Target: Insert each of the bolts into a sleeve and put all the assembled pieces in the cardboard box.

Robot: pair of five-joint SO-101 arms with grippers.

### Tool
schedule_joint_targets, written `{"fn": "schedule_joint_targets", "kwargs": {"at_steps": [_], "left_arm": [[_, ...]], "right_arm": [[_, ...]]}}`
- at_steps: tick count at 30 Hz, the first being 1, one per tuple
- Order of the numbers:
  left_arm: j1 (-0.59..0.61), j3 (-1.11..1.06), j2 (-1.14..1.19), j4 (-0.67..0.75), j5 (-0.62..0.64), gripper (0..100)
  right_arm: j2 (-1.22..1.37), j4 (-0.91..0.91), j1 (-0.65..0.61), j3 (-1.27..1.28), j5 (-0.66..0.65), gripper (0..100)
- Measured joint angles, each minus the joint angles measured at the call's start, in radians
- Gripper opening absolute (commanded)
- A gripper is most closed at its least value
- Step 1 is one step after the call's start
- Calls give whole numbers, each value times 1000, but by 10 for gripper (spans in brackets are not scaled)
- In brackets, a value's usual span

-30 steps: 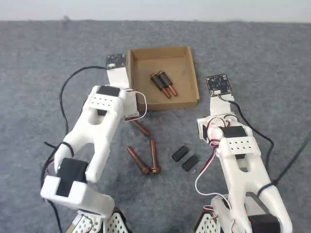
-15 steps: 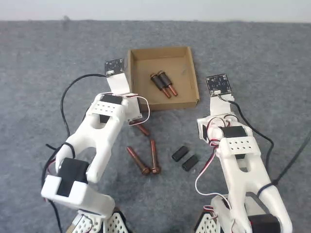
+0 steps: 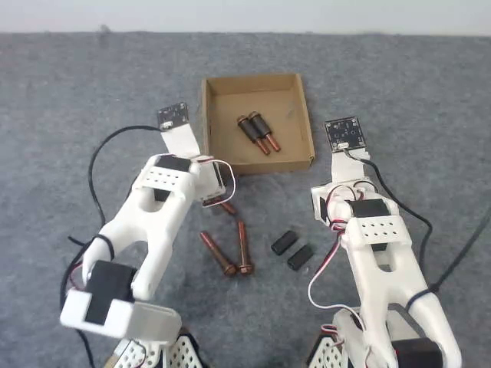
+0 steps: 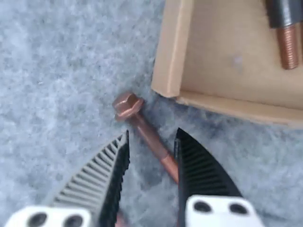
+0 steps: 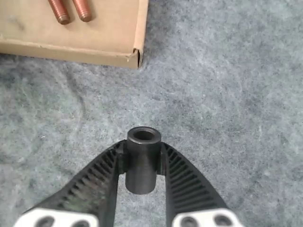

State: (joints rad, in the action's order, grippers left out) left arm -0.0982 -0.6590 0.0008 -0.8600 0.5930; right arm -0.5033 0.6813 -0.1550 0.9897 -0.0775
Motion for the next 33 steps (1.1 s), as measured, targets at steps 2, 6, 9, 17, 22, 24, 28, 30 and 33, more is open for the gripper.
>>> {"fn": "schedule_joint_targets", "kwargs": {"at_steps": [2, 6, 9, 17, 22, 24, 28, 30, 33], "left_arm": [[0, 3, 25, 5, 0, 152], [0, 71, 109, -29, 0, 152], [0, 133, 166, -54, 0, 152], [0, 298, 292, -186, 31, 32], [0, 313, 293, -207, 35, 11], [0, 313, 293, -207, 34, 11], [0, 313, 293, -224, -20, 11], [0, 313, 293, -235, -55, 11], [21, 313, 293, -242, -143, 11]], "right_arm": [[0, 0, 0, 0, 0, 7], [0, 0, 0, 0, 0, 7], [0, 0, 0, 0, 0, 7], [0, 0, 0, 0, 0, 7], [0, 0, 0, 0, 0, 7], [0, 0, 0, 0, 0, 7], [0, 0, 0, 0, 0, 7], [0, 0, 0, 0, 0, 7], [0, 0, 0, 0, 0, 7]]}}
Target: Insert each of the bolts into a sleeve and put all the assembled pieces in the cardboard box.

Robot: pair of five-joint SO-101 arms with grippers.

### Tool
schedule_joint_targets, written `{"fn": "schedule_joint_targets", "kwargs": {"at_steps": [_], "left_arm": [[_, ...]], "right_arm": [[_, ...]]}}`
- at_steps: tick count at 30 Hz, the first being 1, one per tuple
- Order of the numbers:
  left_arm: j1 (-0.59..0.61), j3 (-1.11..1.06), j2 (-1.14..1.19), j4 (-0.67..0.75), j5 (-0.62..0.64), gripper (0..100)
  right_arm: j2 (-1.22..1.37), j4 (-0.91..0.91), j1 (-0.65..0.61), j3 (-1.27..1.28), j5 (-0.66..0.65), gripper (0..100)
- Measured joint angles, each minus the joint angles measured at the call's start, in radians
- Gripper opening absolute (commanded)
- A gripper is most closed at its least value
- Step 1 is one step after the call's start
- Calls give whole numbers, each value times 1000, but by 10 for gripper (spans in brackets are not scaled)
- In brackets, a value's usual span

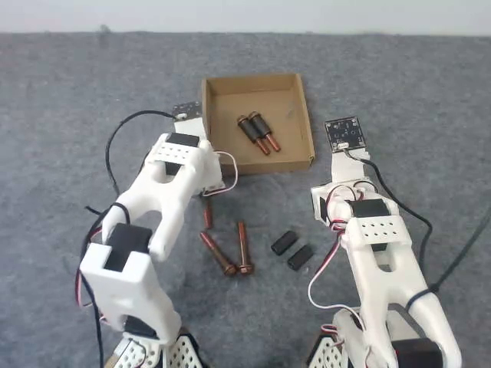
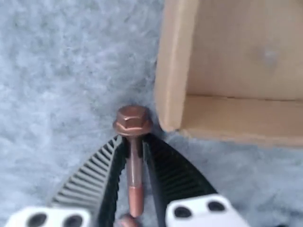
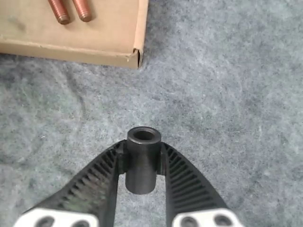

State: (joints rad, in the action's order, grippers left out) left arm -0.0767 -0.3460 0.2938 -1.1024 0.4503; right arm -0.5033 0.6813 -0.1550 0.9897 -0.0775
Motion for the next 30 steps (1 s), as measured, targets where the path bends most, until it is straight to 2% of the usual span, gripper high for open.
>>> {"fn": "schedule_joint_targets", "kwargs": {"at_steps": [8, 12, 17, 27, 30], "left_arm": [[155, 17, 0, -9, -227, 12], [167, 18, 0, -14, -302, 36], [169, 18, 3, -31, -325, 125], [178, 52, 44, -55, -327, 124], [178, 112, 87, -104, -327, 70]], "right_arm": [[0, 0, 0, 0, 0, 7], [0, 0, 0, 0, 0, 7], [0, 0, 0, 0, 0, 7], [0, 0, 0, 0, 0, 7], [0, 0, 0, 0, 0, 7]]}}
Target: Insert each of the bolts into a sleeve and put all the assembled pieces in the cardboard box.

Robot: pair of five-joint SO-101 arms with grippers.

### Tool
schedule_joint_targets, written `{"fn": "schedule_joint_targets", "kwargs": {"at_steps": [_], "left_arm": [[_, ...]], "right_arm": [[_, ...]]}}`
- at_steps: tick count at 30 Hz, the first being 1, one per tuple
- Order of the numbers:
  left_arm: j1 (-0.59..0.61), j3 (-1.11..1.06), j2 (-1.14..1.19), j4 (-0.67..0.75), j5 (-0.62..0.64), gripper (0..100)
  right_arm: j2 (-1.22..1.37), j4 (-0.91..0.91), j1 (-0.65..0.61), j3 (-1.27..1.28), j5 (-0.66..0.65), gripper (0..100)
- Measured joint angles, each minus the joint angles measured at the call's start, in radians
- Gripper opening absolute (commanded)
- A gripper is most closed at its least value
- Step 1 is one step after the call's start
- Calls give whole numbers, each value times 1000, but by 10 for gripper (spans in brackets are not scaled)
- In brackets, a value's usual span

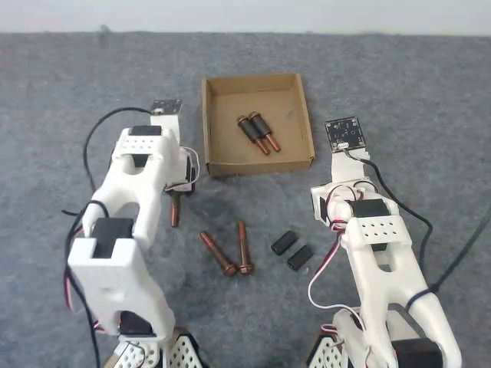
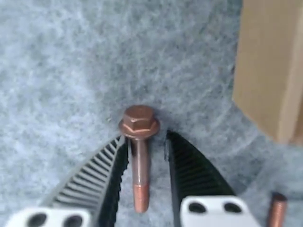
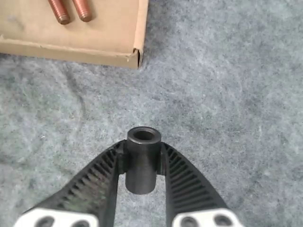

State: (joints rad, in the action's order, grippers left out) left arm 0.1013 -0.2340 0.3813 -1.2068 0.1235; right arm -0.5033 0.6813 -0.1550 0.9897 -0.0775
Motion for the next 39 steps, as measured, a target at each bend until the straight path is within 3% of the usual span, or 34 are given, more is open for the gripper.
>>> {"fn": "schedule_joint_targets", "kwargs": {"at_steps": [3, 16, 21, 30, 39], "left_arm": [[-8, 29, 23, -12, -3, 7], [-9, 31, 25, -9, 2, 10], [-9, -46, -29, 71, 2, 10], [-6, -390, -288, 342, 2, 10], [-20, -423, -321, 368, 2, 10]], "right_arm": [[0, 0, 0, 0, 0, 7], [0, 0, 0, 0, 0, 9], [0, -8, 0, 0, -3, 7], [0, -201, -55, 0, -3, 7], [0, -571, -52, 71, -5, 7]]}}
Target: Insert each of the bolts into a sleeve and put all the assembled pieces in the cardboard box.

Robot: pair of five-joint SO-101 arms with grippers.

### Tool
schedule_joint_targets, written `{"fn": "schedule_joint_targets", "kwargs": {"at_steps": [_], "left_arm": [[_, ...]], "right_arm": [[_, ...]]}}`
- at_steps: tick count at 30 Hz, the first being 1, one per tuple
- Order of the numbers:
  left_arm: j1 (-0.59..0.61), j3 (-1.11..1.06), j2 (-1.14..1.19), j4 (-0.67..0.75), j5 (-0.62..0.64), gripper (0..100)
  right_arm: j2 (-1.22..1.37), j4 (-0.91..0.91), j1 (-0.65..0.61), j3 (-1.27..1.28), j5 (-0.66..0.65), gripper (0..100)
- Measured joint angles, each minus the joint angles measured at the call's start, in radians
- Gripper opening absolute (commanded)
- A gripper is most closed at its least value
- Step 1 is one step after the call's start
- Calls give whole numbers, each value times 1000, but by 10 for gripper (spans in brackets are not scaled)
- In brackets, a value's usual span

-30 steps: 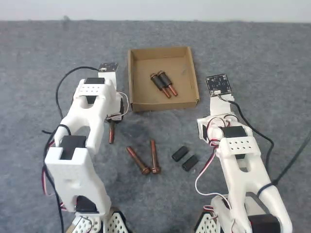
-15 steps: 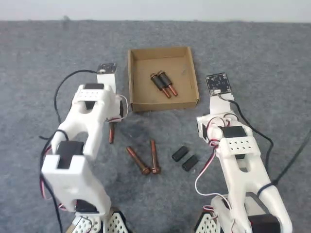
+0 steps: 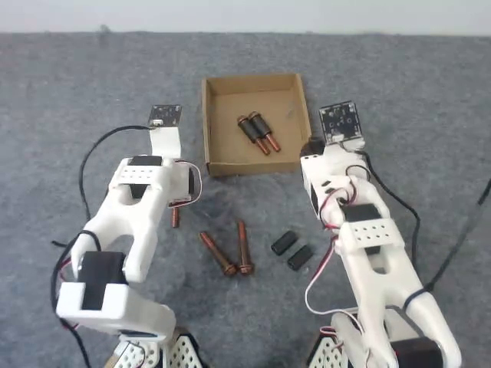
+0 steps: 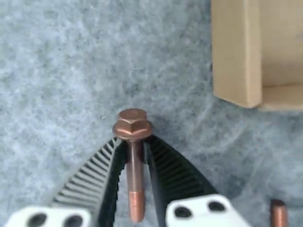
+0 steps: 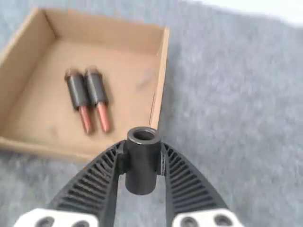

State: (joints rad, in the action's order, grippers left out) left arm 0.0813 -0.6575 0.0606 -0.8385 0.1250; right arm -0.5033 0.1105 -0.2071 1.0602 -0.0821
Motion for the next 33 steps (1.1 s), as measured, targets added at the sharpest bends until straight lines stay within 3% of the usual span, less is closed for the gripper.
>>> {"fn": "schedule_joint_targets", "kwargs": {"at_steps": [14, 19, 33], "left_arm": [[0, 0, 0, 0, 0, 10], [-5, 0, 0, 0, -5, 10], [-5, -5, 0, 0, -3, 10]], "right_arm": [[6, -813, -52, 330, 0, 6], [153, -1085, -51, 330, 0, 6], [717, -1488, -54, 229, 0, 6]]}}
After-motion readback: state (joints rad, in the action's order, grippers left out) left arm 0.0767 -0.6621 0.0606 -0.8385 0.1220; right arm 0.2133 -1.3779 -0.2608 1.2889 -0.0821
